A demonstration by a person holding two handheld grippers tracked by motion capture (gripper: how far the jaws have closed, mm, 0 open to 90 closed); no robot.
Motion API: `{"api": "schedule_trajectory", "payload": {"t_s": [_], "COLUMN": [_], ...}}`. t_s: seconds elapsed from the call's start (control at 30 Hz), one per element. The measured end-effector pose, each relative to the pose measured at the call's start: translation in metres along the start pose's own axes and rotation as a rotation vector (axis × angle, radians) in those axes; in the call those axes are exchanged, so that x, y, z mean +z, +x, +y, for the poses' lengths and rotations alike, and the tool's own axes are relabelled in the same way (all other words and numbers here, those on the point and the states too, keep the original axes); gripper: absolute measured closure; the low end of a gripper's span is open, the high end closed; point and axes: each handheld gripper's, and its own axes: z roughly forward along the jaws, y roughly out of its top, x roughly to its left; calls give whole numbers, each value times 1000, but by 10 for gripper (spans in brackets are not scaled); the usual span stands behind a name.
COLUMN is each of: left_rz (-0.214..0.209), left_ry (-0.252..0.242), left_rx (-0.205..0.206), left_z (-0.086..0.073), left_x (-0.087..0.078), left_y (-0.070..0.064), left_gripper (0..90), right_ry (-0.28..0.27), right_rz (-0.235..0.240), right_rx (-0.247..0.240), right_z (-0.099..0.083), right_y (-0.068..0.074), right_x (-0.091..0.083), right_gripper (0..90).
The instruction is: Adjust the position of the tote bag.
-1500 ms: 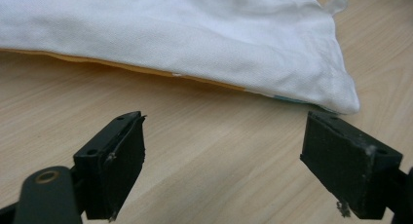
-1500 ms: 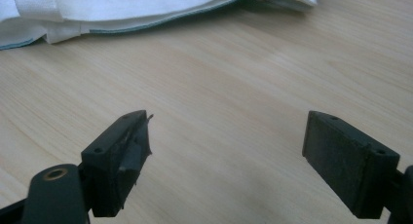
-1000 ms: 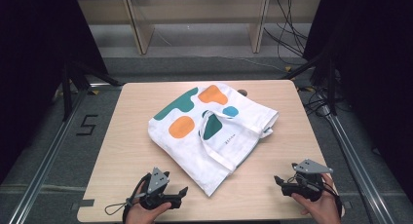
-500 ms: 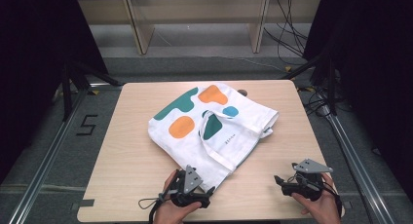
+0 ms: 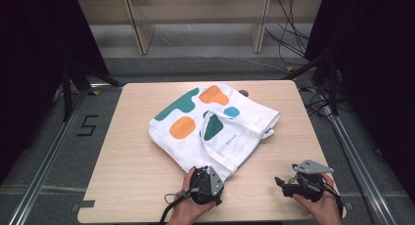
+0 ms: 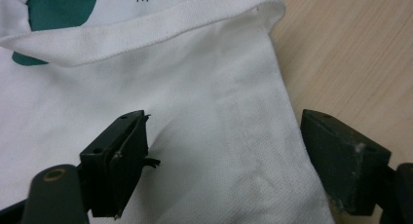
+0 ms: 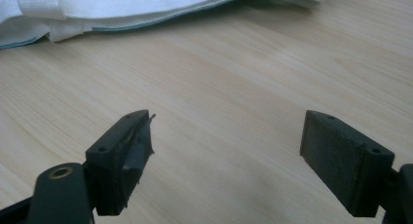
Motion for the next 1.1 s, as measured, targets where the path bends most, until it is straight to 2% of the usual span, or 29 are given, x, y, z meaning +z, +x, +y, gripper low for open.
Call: {"api": "schedule_trajectory", "payload": {"t_s": [0.1,0.13,0.17,0.23,0.27,0.3,0.37,0.4,0.43,0.47,0.53,0.6,0.67,0.73,0.77,0.8,0.83,0.87,0.9,0.93,0.97,1.03,1.07,1.1], "left_rz": [-10,-8,-10,-20,-22,-27,-29,-29,-43,-43,-37,-32,-13,1,7,7,19,22,29,43,46,51,62,68], "left_ry": [3,4,-3,-3,-1,1,-2,-2,-23,-23,-25,-14,-13,2,13,13,20,10,35,35,41,42,38,38], "left_rx": [-3,-2,-10,-20,-18,-25,-20,-20,-28,-28,-47,-47,-48,-58,-64,-64,-81,-94,-99,-98,-104,-125,-139,-161], "left_z": [-2,-4,-6,-9,-11,-14,-19,-19,-26,-26,-35,-37,-46,-54,-57,-57,-63,-66,-68,-71,-73,-77,-80,-82], "left_x": [-3,-4,-6,-10,-13,-17,-22,-22,-26,-26,-29,-31,-36,-40,-43,-43,-48,-49,-51,-52,-54,-58,-59,-60], "left_y": [3,4,5,9,12,15,22,22,32,32,44,47,57,64,68,68,77,81,85,89,92,99,103,107], "left_gripper": [260,275,289,334,368,422,495,532,564,593,634,655,663,669,671,673,674,675,677,678,680,681,682,683], "right_ry": [0,-1,-8,-7,4,-9,-8,3,0,17,20,18,-3,18,20,20,6,0,7,6,-1,12,1,12], "right_rz": [-2,-2,-6,-1,-1,-6,-7,16,8,30,28,26,9,25,26,26,0,-1,3,8,12,1,1,13], "right_rx": [-5,12,-2,2,35,-5,-11,2,7,13,-2,7,8,-3,21,21,27,7,26,-3,-7,10,-10,3], "right_z": [-1,-1,0,-1,-1,-2,-2,-2,-2,-1,-1,-2,-2,-2,-2,-2,-2,-2,-2,-2,-2,-1,-2,-1], "right_y": [0,1,0,0,2,-1,-2,-2,-1,-2,-3,-2,-1,-3,-1,-1,0,-2,-1,-2,-2,1,0,1], "right_x": [0,0,0,-1,-1,0,0,1,0,0,1,1,1,1,0,0,0,1,0,1,2,0,2,1], "right_gripper": [203,203,203,204,205,205,207,207,208,208,209,210,212,213,213,213,214,218,229,247,258,262,269,276]}}
